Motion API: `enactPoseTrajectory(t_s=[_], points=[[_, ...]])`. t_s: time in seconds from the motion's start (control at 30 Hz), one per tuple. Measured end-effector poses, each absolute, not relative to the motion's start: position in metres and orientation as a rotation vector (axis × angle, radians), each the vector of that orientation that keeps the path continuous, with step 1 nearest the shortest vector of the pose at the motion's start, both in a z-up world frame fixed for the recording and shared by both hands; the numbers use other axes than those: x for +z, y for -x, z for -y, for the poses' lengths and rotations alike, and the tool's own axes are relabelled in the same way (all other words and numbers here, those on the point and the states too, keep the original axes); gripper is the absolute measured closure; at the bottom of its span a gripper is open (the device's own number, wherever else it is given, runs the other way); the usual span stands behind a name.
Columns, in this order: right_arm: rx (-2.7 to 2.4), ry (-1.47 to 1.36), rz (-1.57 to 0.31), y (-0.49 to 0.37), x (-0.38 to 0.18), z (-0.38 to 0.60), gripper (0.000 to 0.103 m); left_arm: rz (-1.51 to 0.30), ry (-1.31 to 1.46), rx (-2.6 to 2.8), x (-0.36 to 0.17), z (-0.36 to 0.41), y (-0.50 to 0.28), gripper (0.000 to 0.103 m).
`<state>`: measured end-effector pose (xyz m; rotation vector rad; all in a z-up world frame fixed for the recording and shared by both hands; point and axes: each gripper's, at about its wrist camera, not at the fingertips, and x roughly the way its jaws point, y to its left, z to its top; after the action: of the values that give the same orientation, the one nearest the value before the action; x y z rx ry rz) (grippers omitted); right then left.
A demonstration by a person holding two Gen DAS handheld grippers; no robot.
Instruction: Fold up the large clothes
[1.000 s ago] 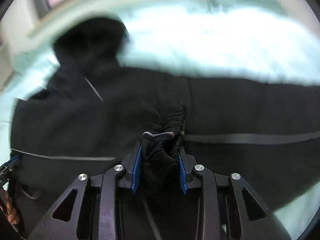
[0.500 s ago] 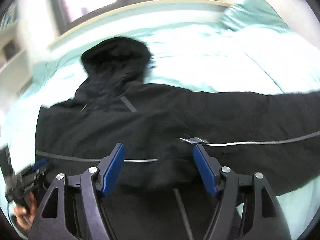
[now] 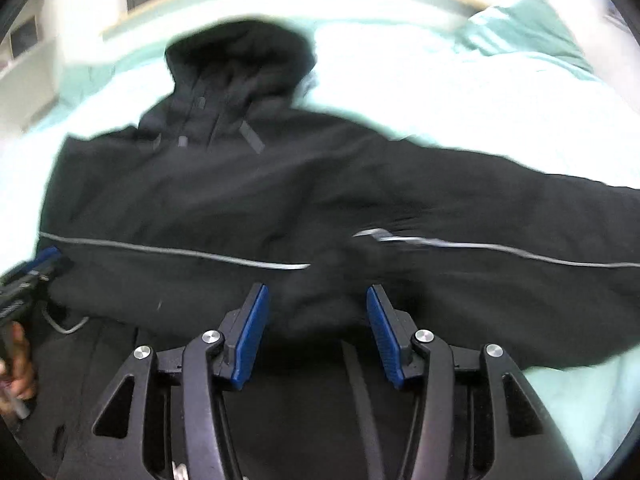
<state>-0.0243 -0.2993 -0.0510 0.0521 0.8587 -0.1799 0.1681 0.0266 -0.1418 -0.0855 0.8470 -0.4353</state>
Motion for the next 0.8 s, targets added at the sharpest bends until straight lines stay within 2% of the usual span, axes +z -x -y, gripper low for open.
enactPoseTrajectory(t_s=[0.2,0.27,0.33,0.57,0.8], points=[[-0.370,-0.099,-0.766,0.096,0.001,0.405,0.044,-0.849,0.078,-0.430,-0.141,-0.025,-0.169,0.045],[-0.457,-0.116,-0.745,0.125,0.011,0.447,0.034,-0.851,0.068,-0.423,-0.141,-0.023,-0.169,0.045],[-0.552,-0.156,-0.724,0.154,0.021,0.494,0.031,-0.851,0.053,-0.413,-0.141,-0.021,-0.169,0.045],[-0.714,-0.384,-0.625,0.210,0.043,0.617,0.030,-0.854,0.013,-0.385,-0.143,-0.013,-0.170,0.045],[-0.668,-0.593,-0.606,0.202,0.030,0.689,0.030,-0.849,-0.014,-0.368,-0.146,-0.009,-0.170,0.043]])
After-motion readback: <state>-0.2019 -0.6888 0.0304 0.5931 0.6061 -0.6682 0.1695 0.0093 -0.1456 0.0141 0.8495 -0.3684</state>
